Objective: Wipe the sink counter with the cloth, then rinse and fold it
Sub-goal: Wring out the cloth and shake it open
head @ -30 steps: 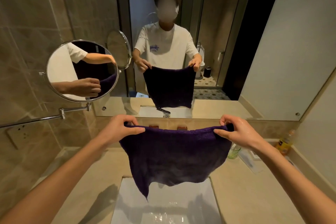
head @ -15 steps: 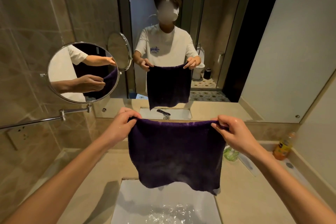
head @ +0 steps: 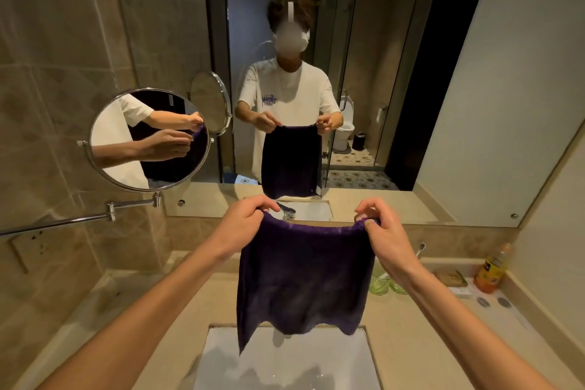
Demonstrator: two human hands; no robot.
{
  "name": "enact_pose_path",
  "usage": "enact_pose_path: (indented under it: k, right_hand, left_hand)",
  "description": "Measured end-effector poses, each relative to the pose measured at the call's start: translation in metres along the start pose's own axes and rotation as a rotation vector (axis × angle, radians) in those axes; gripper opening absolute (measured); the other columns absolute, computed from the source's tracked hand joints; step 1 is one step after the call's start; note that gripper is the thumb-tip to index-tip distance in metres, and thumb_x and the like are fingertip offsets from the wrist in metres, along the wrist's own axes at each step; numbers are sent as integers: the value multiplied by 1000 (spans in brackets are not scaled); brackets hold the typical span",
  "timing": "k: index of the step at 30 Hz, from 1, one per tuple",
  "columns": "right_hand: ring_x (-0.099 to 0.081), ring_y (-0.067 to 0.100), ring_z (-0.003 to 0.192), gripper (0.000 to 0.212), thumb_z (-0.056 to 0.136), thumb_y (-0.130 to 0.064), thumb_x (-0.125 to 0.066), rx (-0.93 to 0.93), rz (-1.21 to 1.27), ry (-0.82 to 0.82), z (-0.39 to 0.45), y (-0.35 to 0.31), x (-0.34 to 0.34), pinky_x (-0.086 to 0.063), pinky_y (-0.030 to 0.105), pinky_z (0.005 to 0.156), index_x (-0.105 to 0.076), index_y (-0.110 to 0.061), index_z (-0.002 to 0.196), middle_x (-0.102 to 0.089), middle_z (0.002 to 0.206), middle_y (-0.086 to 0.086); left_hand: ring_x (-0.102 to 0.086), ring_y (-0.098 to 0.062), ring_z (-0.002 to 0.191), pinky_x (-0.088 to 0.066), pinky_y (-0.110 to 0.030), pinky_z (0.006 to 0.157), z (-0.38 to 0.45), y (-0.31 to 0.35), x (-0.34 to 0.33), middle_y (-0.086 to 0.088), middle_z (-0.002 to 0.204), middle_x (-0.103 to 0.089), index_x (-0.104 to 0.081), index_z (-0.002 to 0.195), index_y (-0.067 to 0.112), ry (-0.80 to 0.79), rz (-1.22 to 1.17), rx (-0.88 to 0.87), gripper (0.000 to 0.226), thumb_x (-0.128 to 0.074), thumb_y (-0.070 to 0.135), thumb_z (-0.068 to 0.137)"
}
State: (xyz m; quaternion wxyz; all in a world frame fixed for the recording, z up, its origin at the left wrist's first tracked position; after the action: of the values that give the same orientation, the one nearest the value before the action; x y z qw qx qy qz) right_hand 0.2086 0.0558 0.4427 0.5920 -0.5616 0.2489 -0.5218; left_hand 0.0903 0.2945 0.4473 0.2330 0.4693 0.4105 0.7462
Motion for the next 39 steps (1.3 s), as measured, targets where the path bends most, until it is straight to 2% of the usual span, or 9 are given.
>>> enact_pose_path:
  k: [3, 6, 11, 15, 25, 30, 34, 37, 39]
  right_hand:
    - [-54, 17, 86, 33, 99, 1, -41, 12, -61, 15, 4, -5, -9, -44, 30, 76, -60, -25, 97, -62, 93, 1]
    - [-56, 14, 88, 34, 98, 1, -43, 74, -151, 8, 3, -18, -10, -46, 30, 80, -59, -28, 101, -62, 93, 0]
    - [-50, 13, 74, 9, 99, -27, -61, 108, -210, -8, -1, -27, -14, -43, 25, 66, -54, -23, 103, -55, 81, 0]
    - [-49, 9, 70, 43, 79, -56, -78, 199, -450, -39, 0, -28, -21, -38, 22, 60, -57, -18, 82, -56, 77, -5]
    - [-42, 0, 65, 40, 102, -9, -57, 287, -61, -128, -1, -48, -43, -37, 19, 63, -33, -20, 71, -48, 71, -8]
    - [-44, -5, 58, 31, 108, -13, -43, 236, 103, -86, -11, -64, -75, -39, 18, 60, -35, -21, 80, -41, 74, -7]
    - [-55, -4, 70, 19, 107, -28, -47, 282, 218, -44, -14, -65, -90, -48, 28, 68, -35, -21, 94, -51, 86, -5]
    - [-63, 12, 73, 39, 96, -38, -68, 298, 189, -81, -12, -57, -94, -52, 33, 64, -32, -24, 101, -60, 92, 4]
    - [-61, 21, 61, 45, 89, -30, -76, 254, 186, -121, -12, -52, -96, -50, 35, 54, -32, -27, 101, -61, 86, 12]
  left_hand:
    - [-56, -9, 105, -42, -26, 89, 1, 10, -6, 10, 104, -60, -73, 97, 20, -50, 79, -37, 25, -49, 14, 99]
    - [-58, -10, 91, -45, -24, 76, 2, 11, -6, 4, 97, -61, -66, 80, 22, -30, 185, -82, 20, -74, 40, 86]
    - [-54, -10, 72, -41, -22, 62, 0, 15, -6, 5, 78, -59, -56, 76, 23, -2, 67, -66, 29, -82, 33, 81]
    - [-44, -11, 66, -36, -26, 62, 0, 23, -8, 5, 70, -47, -45, 70, 22, -42, 53, -84, 37, -79, 28, 85]
    - [-63, -21, 96, -55, -36, 88, 1, 48, -20, -4, 99, -67, -50, 66, 23, -26, -289, -168, 39, -51, 0, 97]
    - [-58, -26, 82, -51, -41, 82, 7, 70, -36, -17, 82, -59, -58, 80, 11, 89, -527, -95, 32, -39, -12, 90]
    - [-53, -19, 80, -51, -29, 75, 1, 88, -42, -9, 80, -53, -59, 87, 5, -10, -960, 27, 15, -46, 8, 96]
    - [-55, -21, 89, -49, -34, 81, -2, 81, -37, -10, 93, -54, -62, 101, 9, -174, -906, 96, 33, -47, 39, 100]
    - [-60, -22, 102, -52, -30, 86, -2, 67, -24, -11, 103, -61, -64, 112, 6, -184, -833, 46, 33, -54, 35, 99]
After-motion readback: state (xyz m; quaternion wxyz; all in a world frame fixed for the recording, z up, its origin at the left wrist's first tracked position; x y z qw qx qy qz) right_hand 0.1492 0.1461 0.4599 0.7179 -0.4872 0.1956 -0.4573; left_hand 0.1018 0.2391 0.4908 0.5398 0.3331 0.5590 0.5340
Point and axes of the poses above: each hand's wrist, its own z-axis towards the middle knuckle, its own x-axis out of the back of the hand, y = z × x, the point moved 6 cm from there along z, towards the middle knuckle
